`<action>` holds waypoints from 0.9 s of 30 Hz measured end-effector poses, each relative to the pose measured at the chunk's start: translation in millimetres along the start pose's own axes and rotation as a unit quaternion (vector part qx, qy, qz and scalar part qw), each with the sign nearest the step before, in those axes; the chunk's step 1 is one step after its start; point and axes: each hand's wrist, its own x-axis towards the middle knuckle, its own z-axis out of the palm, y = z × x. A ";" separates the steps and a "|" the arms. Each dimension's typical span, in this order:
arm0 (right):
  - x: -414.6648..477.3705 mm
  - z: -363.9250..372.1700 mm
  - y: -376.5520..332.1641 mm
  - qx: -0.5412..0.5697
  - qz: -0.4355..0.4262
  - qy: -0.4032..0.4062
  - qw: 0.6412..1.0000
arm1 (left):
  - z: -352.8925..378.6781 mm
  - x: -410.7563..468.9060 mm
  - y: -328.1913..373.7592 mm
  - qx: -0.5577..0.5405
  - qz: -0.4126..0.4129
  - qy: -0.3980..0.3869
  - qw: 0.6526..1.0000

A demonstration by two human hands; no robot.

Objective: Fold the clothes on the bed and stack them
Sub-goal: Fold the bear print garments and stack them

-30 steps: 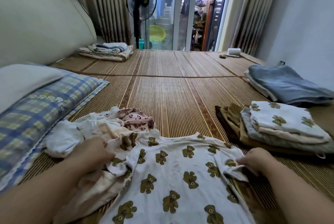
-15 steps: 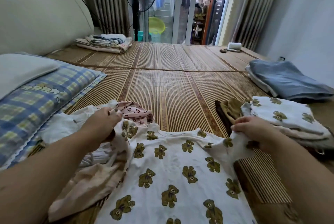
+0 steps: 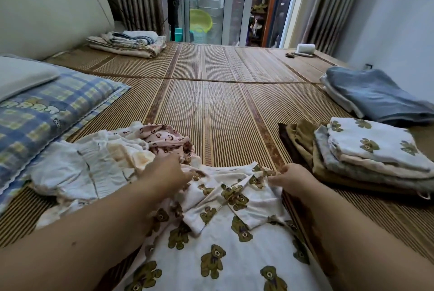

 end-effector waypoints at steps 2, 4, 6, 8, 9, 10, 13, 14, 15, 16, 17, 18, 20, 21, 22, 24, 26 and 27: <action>5.1 3.8 0.6 0.023 0.009 0.002 1.000 | 5.0 8.3 -5.3 0.009 -0.028 -0.009 1.000; 11.9 7.8 -1.7 0.022 -0.007 -0.001 1.000 | 11.2 16.0 -7.5 0.007 -0.035 -0.024 0.999; 17.6 9.9 -5.7 0.019 -0.031 0.010 0.999 | 14.7 20.9 -7.2 0.020 -0.033 -0.016 0.999; 24.0 9.7 -8.2 0.063 -0.051 0.010 0.997 | 16.9 27.4 -5.4 0.028 -0.020 0.002 0.999; 26.2 9.3 -8.7 0.086 -0.059 0.003 0.994 | 17.9 30.9 -4.1 0.020 -0.015 0.010 1.000; 27.6 9.0 -8.8 0.107 -0.064 -0.006 0.992 | 18.7 34.8 -3.2 -0.006 -0.011 0.019 1.000; 30.4 8.6 -7.0 0.200 -0.065 -0.042 0.977 | 15.4 42.2 2.0 -0.131 -0.017 0.052 0.990; 30.8 7.3 -6.7 0.237 -0.064 -0.052 0.968 | 12.8 43.0 2.9 -0.179 -0.023 0.062 0.982; 31.5 4.4 -6.7 0.263 -0.064 -0.053 0.961 | 10.0 43.9 3.7 -0.232 -0.035 0.068 0.970; 32.3 0.3 -6.8 0.279 -0.064 -0.047 0.957 | 6.5 45.1 3.9 -0.290 -0.055 0.073 0.953; 33.2 -4.1 -7.1 0.295 -0.062 -0.043 0.952 | 2.1 46.6 3.1 -0.347 -0.088 0.075 0.931; 33.9 -9.0 -7.2 0.315 -0.057 -0.044 0.946 | -1.7 47.7 0.4 -0.403 -0.128 0.072 0.903; 35.1 -18.9 -5.9 0.356 -0.049 -0.069 0.931 | -6.7 45.1 -4.7 -0.483 -0.178 0.053 0.855; 35.0 -23.0 -4.7 0.362 -0.047 -0.088 0.927 | -7.0 44.0 -6.4 -0.496 -0.179 0.051 0.848; 33.9 -26.3 -3.7 0.356 -0.046 -0.106 0.927 | -6.7 44.0 -7.7 -0.486 -0.161 0.050 0.857; 31.9 -30.0 -1.2 0.322 -0.044 -0.117 0.938 | -4.7 42.4 -8.5 -0.451 -0.098 0.017 0.887; 29.1 -32.8 -0.8 0.282 -0.054 -0.102 0.953 | -5.6 39.0 -7.2 -0.441 -0.036 -0.035 0.896; 28.1 -35.7 -0.9 0.275 -0.063 -0.091 0.955 | -6.8 39.2 -6.1 -0.446 -0.015 -0.039 0.894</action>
